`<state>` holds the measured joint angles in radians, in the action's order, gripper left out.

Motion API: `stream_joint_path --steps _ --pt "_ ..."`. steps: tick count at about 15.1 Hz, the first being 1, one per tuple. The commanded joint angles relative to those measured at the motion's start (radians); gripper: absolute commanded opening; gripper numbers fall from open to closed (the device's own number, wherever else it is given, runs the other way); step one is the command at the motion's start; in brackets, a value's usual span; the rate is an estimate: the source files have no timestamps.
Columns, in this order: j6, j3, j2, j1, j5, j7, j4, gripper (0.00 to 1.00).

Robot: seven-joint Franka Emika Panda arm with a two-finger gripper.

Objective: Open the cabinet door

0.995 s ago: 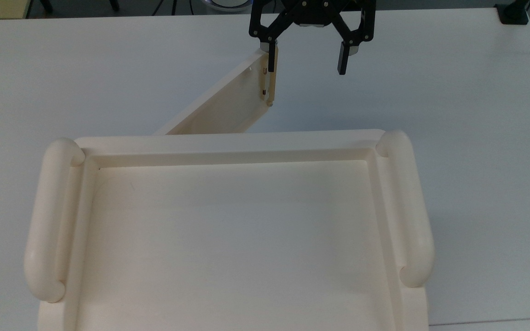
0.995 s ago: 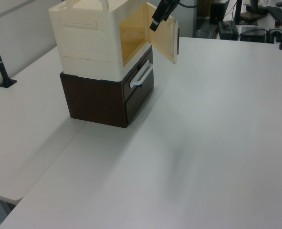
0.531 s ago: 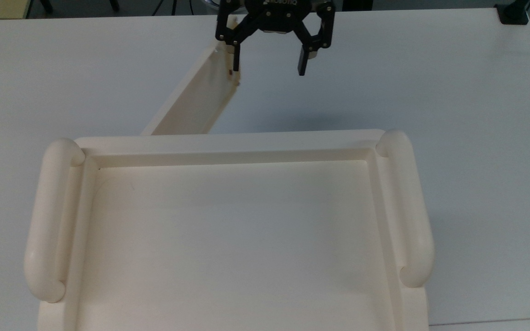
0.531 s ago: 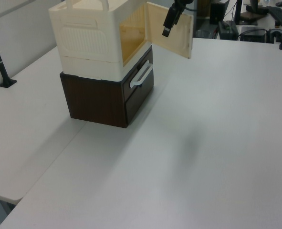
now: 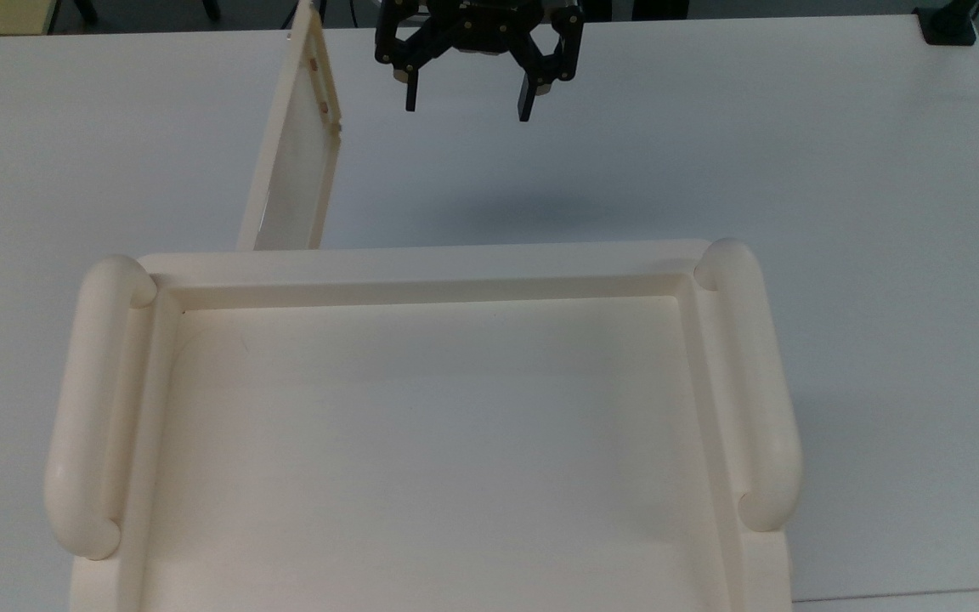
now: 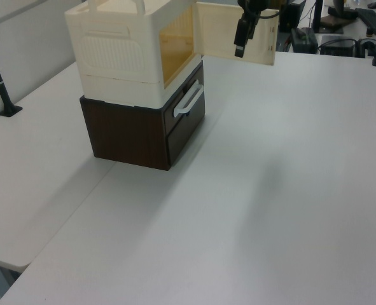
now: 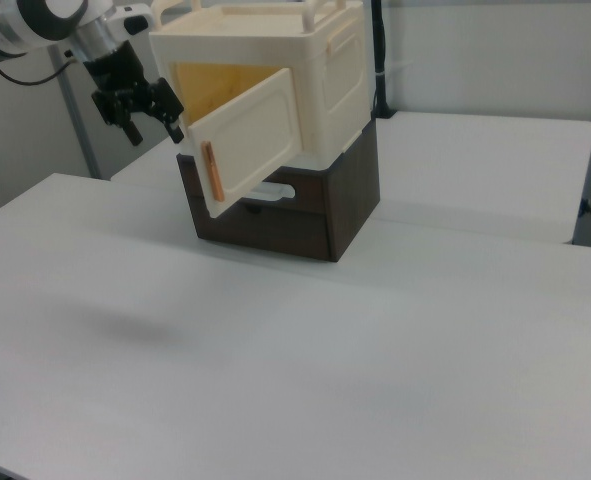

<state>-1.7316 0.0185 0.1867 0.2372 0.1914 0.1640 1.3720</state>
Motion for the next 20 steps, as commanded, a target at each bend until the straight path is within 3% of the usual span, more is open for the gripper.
stream_joint_path --steps 1,4,7,20 --pt "0.029 0.008 -0.026 -0.041 -0.029 -0.052 0.068 1.00" --pt "0.030 0.000 -0.052 -0.093 -0.050 -0.072 0.134 1.00" --pt "0.064 0.000 -0.075 -0.140 -0.122 -0.142 0.157 1.00" --pt "0.078 0.008 -0.073 -0.150 -0.148 -0.127 0.153 1.00"
